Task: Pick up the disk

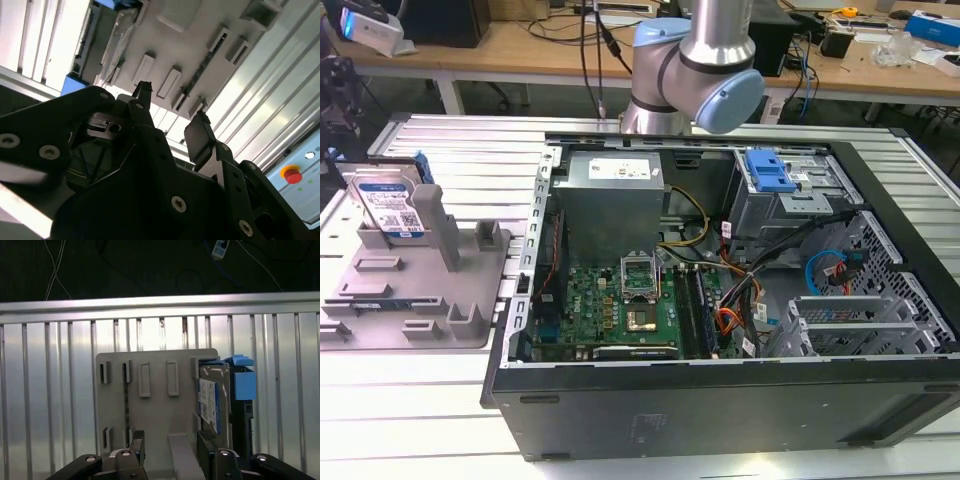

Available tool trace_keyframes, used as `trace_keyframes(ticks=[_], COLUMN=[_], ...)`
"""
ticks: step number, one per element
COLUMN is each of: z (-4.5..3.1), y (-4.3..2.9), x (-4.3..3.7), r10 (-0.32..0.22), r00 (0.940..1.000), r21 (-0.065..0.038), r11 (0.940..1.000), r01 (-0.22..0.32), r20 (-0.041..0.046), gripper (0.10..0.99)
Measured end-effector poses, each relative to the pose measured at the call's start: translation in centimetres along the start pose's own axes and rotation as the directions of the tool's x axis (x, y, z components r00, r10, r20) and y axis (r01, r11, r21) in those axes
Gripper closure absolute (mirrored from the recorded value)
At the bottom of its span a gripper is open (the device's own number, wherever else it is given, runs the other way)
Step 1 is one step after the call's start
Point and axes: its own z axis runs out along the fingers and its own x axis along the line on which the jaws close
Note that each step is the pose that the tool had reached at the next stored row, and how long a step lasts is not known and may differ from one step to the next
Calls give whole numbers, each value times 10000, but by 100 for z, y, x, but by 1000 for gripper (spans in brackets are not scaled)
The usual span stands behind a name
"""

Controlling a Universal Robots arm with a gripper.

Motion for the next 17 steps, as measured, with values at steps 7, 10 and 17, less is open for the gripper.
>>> trace_keyframes(ticks=[7,10,17], z=[2,8,81], y=[51,105,355], x=[-350,-453,-567], r10=[-46,-60,-198], r00=[10000,10000,9998], r21=[1,2,3], r11=[10000,10000,9998], r01=[46,60,198], r20=[-38,-50,-57], gripper=[545,545,545])
